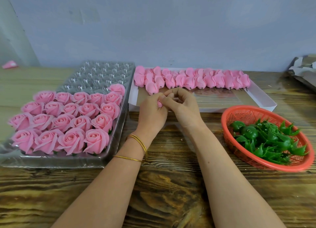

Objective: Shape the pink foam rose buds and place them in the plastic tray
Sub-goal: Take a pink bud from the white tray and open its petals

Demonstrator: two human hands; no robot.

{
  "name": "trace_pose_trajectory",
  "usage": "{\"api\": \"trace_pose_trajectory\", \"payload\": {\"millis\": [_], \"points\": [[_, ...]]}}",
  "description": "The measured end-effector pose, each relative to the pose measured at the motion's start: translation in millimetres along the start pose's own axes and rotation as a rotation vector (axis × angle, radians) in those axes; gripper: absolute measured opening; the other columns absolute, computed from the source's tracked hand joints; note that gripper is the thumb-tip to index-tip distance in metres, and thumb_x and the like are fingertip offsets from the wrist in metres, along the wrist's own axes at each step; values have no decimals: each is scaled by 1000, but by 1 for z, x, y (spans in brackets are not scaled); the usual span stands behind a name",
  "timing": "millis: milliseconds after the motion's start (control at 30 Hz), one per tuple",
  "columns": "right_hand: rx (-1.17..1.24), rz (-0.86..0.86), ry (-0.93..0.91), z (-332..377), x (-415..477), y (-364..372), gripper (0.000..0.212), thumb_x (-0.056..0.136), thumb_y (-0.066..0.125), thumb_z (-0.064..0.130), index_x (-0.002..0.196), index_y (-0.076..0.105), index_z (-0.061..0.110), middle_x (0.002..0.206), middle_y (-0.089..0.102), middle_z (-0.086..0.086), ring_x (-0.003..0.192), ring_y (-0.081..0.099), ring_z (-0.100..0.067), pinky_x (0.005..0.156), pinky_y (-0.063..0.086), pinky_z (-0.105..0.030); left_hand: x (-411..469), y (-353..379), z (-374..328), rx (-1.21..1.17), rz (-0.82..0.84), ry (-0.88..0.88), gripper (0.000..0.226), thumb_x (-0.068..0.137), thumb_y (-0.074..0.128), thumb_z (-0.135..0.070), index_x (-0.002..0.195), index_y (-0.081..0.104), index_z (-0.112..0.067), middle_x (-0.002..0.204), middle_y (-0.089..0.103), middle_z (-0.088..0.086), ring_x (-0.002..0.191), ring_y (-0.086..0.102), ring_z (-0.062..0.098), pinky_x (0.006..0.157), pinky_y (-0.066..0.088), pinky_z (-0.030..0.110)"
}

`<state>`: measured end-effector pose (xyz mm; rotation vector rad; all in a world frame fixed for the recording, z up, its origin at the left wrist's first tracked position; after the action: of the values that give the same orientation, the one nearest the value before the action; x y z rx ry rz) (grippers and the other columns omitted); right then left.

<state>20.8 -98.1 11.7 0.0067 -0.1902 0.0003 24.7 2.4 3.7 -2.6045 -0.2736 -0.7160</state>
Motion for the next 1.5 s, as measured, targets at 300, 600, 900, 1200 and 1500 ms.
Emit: {"api": "trace_pose_trajectory", "payload": {"millis": [300, 600, 900, 1200, 1500], "points": [[193, 37, 126, -3, 3, 1, 9, 88, 62, 16, 80, 63, 11, 81, 62, -10, 84, 61, -26, 72, 51, -41, 6, -3, 8, -168, -102, -169, 38, 95, 56, -22, 58, 50, -15, 73, 57, 23, 61, 50, 15, 58, 42, 31], [-39, 213, 29, -11, 2, 10, 38, 68, 67, -22, 92, 58, 5, 82, 61, -8, 77, 59, -19, 73, 52, -31, 8, 6, 14, -579, -124, -379, 23, 90, 65, -26, 79, 52, -10, 59, 55, 1, 57, 64, 14, 51, 51, 23], [-22, 203, -33, -14, 5, 7, 31, 74, 69, -16, 94, 60, 6, 84, 60, -6, 80, 57, -20, 79, 51, -36, 9, 7, 10, -715, -67, -428, 24, 92, 64, -23, 95, 56, -1, 76, 54, 19, 71, 59, 25, 56, 53, 26], [53, 336, -10, -15, 3, 7, 26, 89, 55, -14, 115, 59, -10, 99, 60, -17, 96, 55, -25, 96, 44, -45, 10, 3, 9, -715, -53, -423, 35, 90, 66, -20, 63, 46, -10, 57, 38, 4, 57, 45, 13, 55, 46, 26], [21, 252, 19, -13, 4, 6, 34, 74, 71, -12, 105, 66, 0, 93, 64, -12, 85, 59, -24, 90, 51, -49, 9, 5, 7, -779, -66, -488, 49, 95, 59, -30, 48, 50, -20, 58, 54, 3, 62, 59, 16, 68, 53, 34]]}}
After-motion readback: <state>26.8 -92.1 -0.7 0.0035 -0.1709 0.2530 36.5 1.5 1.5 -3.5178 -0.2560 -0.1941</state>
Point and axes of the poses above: each hand's wrist, its own x-axis towards the middle knuckle, its own y-axis out of the palm, z = x × y, the point moved 2 cm from there along x, towards the middle knuckle
